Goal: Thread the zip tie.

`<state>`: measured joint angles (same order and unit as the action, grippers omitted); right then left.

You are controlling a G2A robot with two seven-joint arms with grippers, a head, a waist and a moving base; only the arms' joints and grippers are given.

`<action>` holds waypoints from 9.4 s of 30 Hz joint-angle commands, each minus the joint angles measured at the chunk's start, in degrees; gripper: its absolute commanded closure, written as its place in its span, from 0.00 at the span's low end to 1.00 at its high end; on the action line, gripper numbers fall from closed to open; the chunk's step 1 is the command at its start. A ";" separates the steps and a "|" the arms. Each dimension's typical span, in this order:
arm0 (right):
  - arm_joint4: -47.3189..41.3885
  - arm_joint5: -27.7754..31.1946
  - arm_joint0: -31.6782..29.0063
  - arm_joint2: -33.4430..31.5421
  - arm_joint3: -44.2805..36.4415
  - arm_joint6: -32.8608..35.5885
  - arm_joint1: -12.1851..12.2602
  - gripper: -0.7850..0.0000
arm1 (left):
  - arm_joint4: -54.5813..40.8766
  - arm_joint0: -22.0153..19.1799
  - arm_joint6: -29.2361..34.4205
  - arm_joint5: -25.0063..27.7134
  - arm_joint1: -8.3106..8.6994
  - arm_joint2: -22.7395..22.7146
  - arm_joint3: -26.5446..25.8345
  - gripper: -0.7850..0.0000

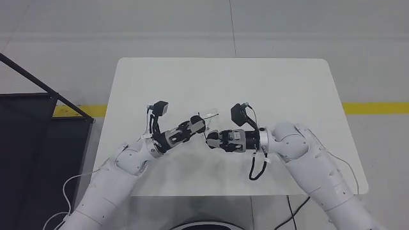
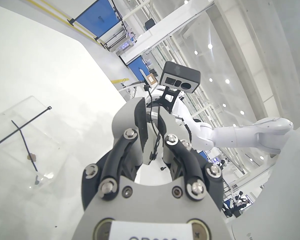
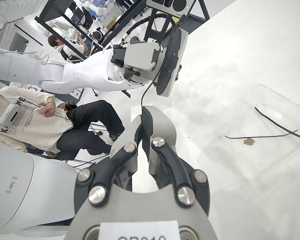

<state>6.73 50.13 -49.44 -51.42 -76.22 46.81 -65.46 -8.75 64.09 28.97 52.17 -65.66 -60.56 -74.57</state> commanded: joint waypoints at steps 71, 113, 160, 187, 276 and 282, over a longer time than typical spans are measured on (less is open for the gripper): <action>-3.50 -3.93 0.74 -0.77 1.30 -1.20 1.37 0.00 | 2.95 1.30 -2.31 1.03 -0.32 -4.60 -0.09 1.00; 15.10 -42.90 14.87 8.52 6.00 3.73 -3.66 0.41 | 19.68 7.70 -11.84 3.09 0.70 -12.10 -5.27 1.00; 18.54 -44.29 14.02 4.70 8.15 -0.31 -5.80 1.00 | 19.68 7.70 -11.84 3.09 0.70 -12.10 -5.27 1.00; 25.73 -45.83 -19.95 -21.42 -30.15 -5.61 2.14 1.00 | 55.94 4.67 -42.76 -3.57 -2.91 -5.63 -3.63 1.00; 9.48 -47.46 -24.61 -23.98 -35.29 -3.99 2.99 1.00 | 83.23 4.07 -66.74 -24.18 -6.29 2.31 1.00 1.00; 9.36 -47.76 -24.09 -23.56 -34.97 -3.93 2.98 1.00 | 83.23 4.07 -66.74 -24.18 -6.29 2.31 1.00 1.00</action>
<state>16.09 2.38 -73.63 -75.05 -111.26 42.92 -62.47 74.48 68.16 -37.77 27.99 -71.95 -58.25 -73.57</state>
